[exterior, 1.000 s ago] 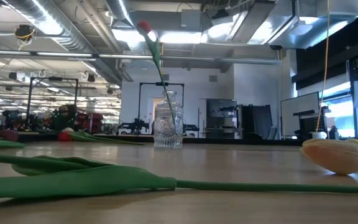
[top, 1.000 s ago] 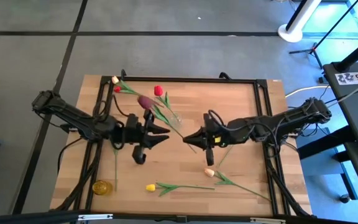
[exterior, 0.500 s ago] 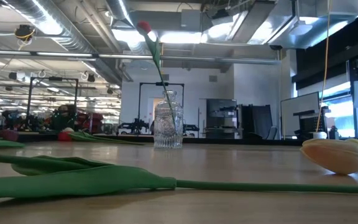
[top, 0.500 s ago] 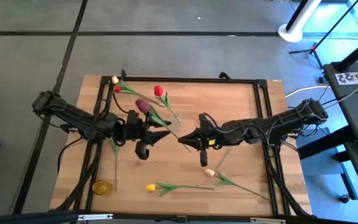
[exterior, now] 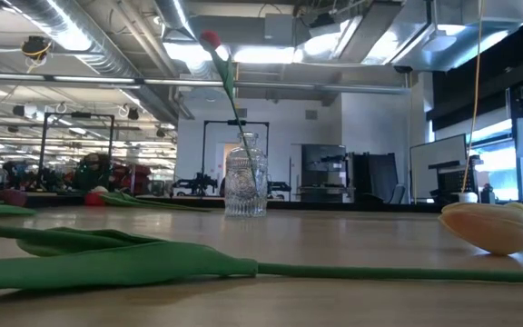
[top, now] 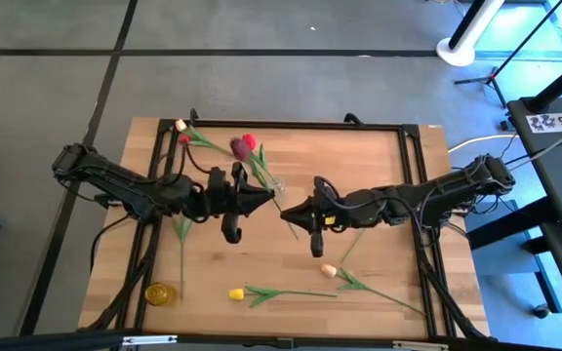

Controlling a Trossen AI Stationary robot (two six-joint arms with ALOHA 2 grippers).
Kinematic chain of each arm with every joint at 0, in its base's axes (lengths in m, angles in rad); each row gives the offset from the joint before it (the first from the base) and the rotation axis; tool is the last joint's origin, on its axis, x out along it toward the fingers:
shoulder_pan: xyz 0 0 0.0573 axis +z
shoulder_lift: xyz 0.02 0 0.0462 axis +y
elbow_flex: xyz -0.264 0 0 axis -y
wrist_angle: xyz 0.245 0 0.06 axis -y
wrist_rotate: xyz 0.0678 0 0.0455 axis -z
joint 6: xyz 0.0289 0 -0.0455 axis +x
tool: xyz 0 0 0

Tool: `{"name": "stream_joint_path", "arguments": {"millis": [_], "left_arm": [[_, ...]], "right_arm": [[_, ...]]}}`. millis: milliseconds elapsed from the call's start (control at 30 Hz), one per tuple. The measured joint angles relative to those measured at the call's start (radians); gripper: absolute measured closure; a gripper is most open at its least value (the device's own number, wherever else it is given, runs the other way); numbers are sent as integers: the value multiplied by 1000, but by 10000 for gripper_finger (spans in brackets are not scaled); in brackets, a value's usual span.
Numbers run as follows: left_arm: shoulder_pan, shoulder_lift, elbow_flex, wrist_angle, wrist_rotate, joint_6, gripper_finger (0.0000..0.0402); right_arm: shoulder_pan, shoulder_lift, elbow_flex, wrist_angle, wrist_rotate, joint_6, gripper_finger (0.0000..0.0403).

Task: Sort flowers into vase by color
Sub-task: Put the top dark purple flower into the transparent vase

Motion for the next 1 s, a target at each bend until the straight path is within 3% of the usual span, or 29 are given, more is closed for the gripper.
{"name": "stream_joint_path", "arguments": {"millis": [267,433,533,633,767,900,1000], "left_arm": [[-57,21,0,-188,-65,3,399],[-62,83,0,-192,-88,-2,400],[-62,113,-2,-194,-115,-3,400],[-62,119,-2,-201,-118,-5,399],[-62,115,-2,-207,-120,-24,381],[-58,112,-2,-219,-119,-26,355],[-67,85,-2,-292,-120,-52,334]], "right_arm": [[-12,-46,38,-32,3,42,215],[-73,-4,43,9,-62,61,185],[-87,17,43,37,-98,79,193],[-83,36,43,33,-64,83,219],[-85,40,43,39,-59,82,281],[-85,40,43,33,-58,74,374],[-85,40,43,35,-25,51,385]]}}
